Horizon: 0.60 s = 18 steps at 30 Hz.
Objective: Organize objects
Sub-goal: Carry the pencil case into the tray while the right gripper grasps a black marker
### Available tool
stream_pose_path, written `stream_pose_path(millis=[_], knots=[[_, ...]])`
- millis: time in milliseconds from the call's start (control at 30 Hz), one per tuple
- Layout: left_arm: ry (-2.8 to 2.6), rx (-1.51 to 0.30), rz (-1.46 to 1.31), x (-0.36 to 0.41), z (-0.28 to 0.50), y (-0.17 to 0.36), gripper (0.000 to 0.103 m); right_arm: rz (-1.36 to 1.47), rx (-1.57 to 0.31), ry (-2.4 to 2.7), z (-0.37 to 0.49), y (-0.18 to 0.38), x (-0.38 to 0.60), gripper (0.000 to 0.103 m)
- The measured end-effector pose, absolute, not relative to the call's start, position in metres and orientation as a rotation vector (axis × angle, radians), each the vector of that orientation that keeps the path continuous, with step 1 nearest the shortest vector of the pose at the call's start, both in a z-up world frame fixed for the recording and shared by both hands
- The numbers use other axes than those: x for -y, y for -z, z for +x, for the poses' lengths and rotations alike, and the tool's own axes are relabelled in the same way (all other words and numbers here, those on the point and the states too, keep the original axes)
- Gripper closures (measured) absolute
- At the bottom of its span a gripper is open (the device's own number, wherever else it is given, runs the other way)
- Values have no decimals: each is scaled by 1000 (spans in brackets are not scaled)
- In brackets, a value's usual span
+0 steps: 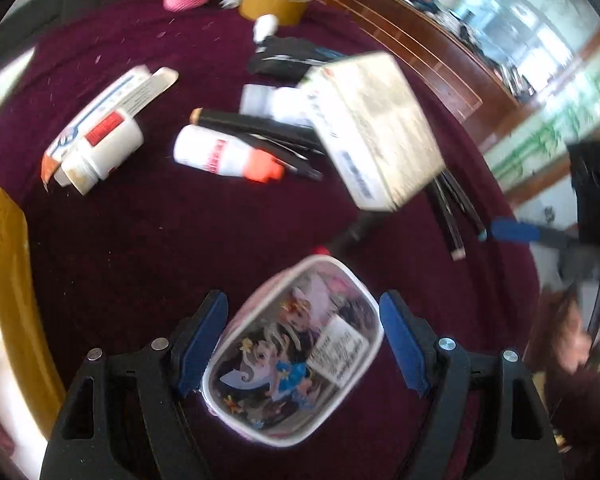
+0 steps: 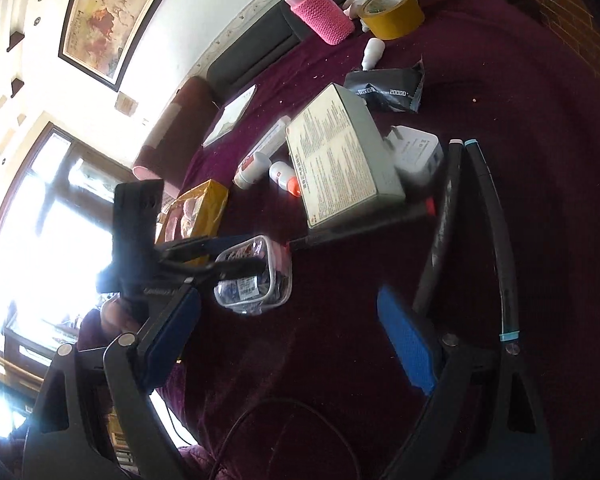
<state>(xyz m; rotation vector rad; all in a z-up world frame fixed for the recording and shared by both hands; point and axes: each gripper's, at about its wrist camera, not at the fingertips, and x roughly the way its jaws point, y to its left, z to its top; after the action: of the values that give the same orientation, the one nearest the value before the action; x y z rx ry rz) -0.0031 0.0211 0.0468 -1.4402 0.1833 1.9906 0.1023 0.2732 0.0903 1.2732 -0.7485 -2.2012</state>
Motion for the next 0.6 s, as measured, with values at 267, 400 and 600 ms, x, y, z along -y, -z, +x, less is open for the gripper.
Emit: stream_pose_path(millis=[267,400,600], knots=[[-2005,-783,-1158,-64,70,-42,27,1278,797,2254,109,-81,-299,12],[-2103,-803,-1143,-74,74,-29,21,1275,786,2348,117,-87,-315,12],[-2218,-543,-1164,-59,73,-47,31,1308,705,2524,119,-93,-334,12]])
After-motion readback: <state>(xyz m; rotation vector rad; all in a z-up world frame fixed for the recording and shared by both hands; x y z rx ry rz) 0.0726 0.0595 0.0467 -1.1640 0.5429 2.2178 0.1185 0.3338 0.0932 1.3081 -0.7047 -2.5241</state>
